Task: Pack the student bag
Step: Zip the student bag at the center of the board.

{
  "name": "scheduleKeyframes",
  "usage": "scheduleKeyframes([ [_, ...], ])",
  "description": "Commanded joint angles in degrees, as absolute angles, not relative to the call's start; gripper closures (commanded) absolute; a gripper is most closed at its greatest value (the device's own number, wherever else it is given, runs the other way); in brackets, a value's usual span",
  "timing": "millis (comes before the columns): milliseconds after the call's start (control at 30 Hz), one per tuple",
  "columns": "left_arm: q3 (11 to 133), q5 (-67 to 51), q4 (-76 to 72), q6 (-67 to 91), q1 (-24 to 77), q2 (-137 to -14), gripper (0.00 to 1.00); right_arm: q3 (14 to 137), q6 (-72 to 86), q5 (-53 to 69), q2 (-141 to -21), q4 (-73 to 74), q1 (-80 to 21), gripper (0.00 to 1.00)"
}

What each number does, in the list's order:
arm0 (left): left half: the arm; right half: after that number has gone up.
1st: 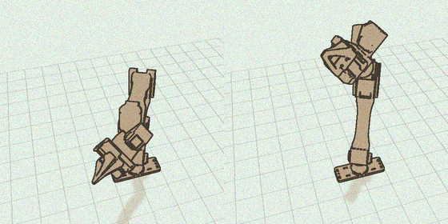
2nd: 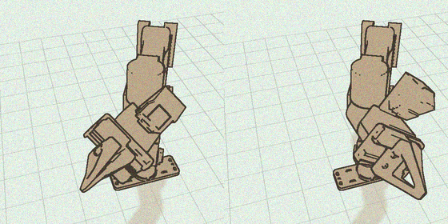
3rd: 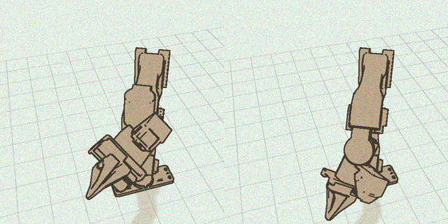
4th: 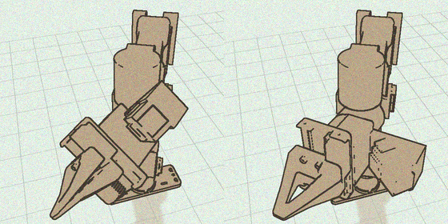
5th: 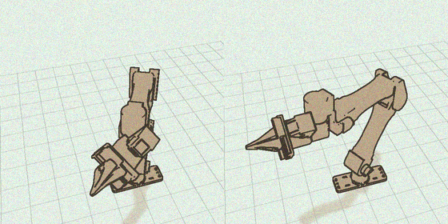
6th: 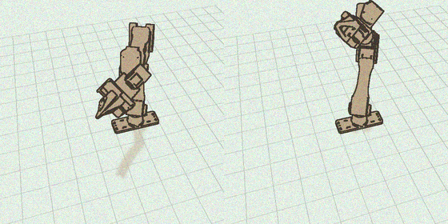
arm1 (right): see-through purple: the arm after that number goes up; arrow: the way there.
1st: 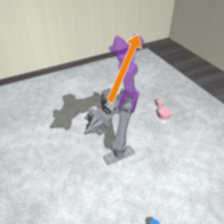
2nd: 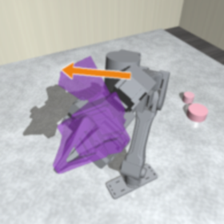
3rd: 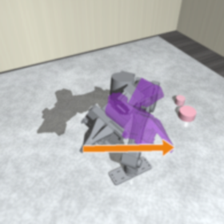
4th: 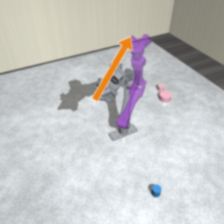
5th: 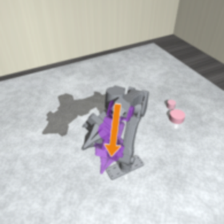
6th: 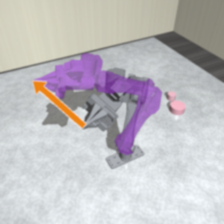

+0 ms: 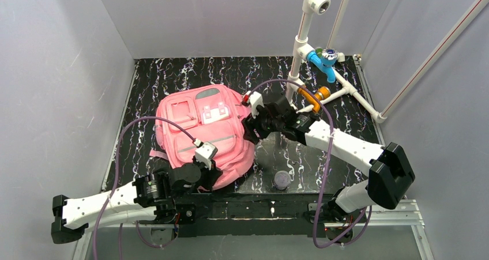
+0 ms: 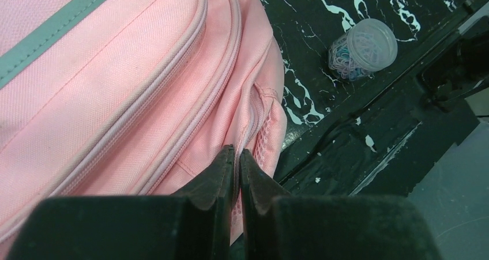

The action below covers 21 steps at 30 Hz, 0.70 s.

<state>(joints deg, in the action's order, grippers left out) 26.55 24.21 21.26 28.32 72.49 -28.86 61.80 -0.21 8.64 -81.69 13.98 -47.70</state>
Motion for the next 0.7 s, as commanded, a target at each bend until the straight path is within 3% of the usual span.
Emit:
scheduleKeyframes([
  [0, 25.2, 26.42, 23.82, 32.64, 72.27, -25.03, 0.95, 53.8, -12.9, 18.14, -79.79, -5.63, -47.9, 0.23],
  [100, 24.88, 26.99, 25.12, 34.02, 72.29, -23.63, 0.89, 51.94, -24.95, 23.75, -81.6, -8.99, -47.97, 0.22],
  [233, 25.09, 26.81, 25.65, 33.7, 72.33, -23.82, 0.9, 48.85, -31.83, 27.71, -81.26, -15.08, -47.4, 0.08],
  [367, 24.83, 26.64, 25.75, 33.32, 72.24, -24.32, 0.97, 53.79, -34.95, 32.02, -85.52, -9.41, -46.89, 0.09],
  [500, 25.1, 26.72, 25.94, 33.37, 72.28, -24.15, 0.95, 57.01, -39.99, 39.56, -90.49, -4.46, -44.75, 0.12],
  [567, 26.19, 27.46, 27.71, 35.3, 72.33, -23.97, 0.83, 58.75, -43.78, 40.84, -92.22, -0.74, -43.93, 0.12],
  [667, 29.57, 31.54, 32.57, 41.48, 72.21, -24.13, 0.49, 60.04, -47.03, 41.63, -93.67, 2.42, -43.73, 0.11],
])
